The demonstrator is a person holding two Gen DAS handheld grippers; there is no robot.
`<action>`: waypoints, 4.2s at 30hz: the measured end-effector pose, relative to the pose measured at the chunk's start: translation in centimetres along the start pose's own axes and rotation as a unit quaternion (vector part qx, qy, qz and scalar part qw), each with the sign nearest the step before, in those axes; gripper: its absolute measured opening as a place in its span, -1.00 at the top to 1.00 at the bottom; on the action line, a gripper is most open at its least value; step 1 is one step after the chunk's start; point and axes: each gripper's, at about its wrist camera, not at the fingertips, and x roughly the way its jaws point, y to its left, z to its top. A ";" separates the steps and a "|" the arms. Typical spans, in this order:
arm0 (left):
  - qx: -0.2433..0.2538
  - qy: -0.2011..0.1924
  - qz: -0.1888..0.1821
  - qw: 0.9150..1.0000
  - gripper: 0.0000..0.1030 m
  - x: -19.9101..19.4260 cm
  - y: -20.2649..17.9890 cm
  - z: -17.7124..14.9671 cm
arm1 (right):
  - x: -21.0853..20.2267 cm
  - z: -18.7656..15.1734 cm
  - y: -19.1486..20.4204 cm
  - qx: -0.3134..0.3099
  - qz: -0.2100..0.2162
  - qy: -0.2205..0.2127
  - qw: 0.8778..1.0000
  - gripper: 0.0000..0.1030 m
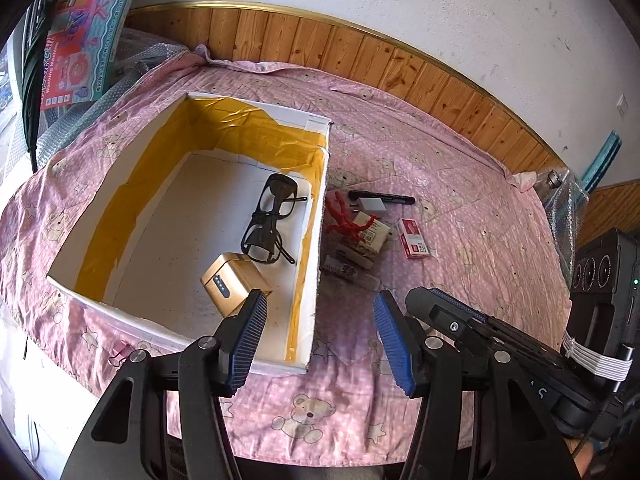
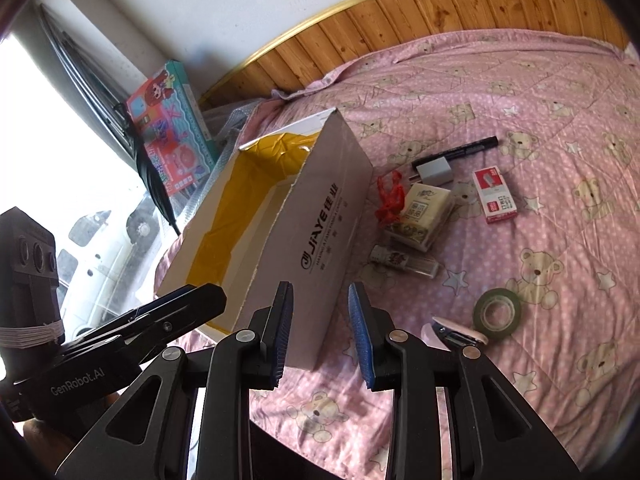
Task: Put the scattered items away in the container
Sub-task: 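Withdraw both tools from the box toward the remaining items, then grasp the pink stapler with the right tool and lift it, then pass the pink stapler from the right tool into the left tool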
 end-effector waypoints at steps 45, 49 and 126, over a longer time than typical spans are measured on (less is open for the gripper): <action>0.026 0.149 -0.016 0.988 -0.12 15.3 -7.4 -4.6 | 2.6 -4.0 -14.5 0.069 -0.071 0.077 0.992 0.39; 0.028 0.153 -0.007 0.988 -0.28 15.5 -6.9 -5.8 | 2.2 -4.2 -13.6 0.062 -0.040 0.077 0.994 0.38; 0.002 0.103 -0.032 0.994 -0.23 8.4 -2.1 -7.7 | 1.1 -3.4 -10.8 0.019 -0.073 0.028 0.997 0.22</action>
